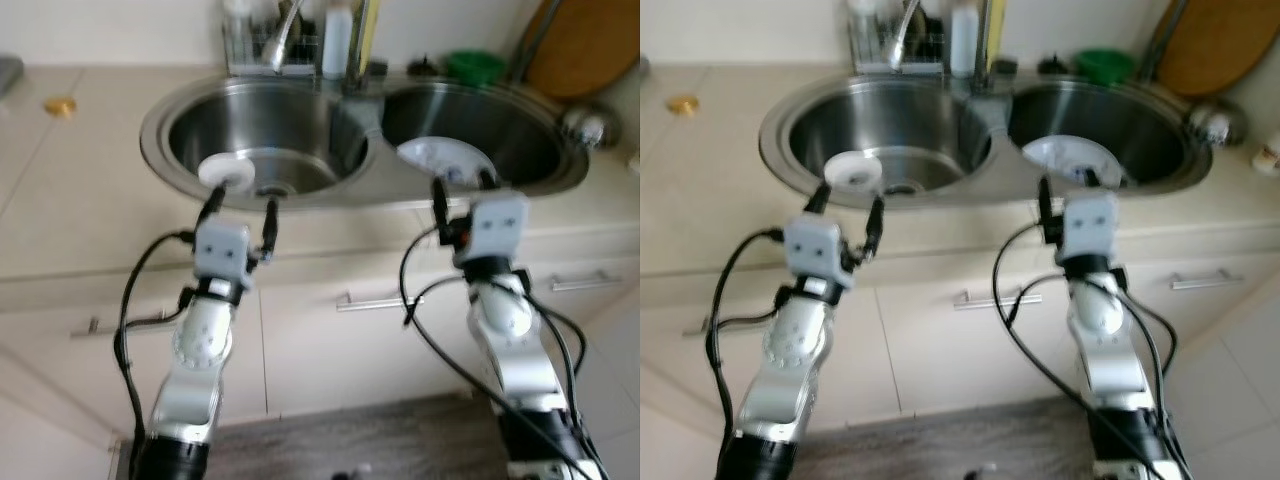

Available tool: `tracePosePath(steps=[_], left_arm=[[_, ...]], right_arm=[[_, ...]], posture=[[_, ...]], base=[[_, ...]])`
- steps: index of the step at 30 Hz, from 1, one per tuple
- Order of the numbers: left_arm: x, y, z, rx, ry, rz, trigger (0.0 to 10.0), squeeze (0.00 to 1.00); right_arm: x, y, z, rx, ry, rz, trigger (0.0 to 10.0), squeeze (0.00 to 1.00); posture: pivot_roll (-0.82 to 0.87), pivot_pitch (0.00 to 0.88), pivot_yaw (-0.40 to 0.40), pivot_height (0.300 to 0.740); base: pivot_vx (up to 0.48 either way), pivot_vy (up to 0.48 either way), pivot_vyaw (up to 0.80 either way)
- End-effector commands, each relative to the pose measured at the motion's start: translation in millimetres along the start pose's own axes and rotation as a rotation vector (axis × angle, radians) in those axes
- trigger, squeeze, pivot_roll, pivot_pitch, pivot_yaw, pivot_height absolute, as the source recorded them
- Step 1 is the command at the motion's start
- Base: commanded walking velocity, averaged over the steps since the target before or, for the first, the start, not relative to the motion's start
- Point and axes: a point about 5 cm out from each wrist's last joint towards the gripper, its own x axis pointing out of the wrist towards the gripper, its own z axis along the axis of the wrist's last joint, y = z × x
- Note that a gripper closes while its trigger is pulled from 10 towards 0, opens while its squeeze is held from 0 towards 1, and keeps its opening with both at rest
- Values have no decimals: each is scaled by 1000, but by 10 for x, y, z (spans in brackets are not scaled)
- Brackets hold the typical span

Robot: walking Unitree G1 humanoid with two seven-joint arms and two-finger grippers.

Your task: Kitchen organization

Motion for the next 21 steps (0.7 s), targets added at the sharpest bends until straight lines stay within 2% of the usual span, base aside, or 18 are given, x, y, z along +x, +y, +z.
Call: tracePosePath(steps=[1,11,21], left_arm=[[-2,9,13,13,-7,0,10000,0],[-9,-1,6,6,-4,1,10000,0],[-7,-20,-1,-8,-1,-7,10000,0]], right_arm=[[15,24,51,-12,-27,10,10000,0],[14,43,37,-18,-25,16,10000,0],[2,44,19,-24,-21,17,10000,0]], posture=[[-77,0,-44,740],[-74,0,-47,740],[-79,0,-45,740]], base=[[0,0,0],[0,0,0],[-252,0,0]])
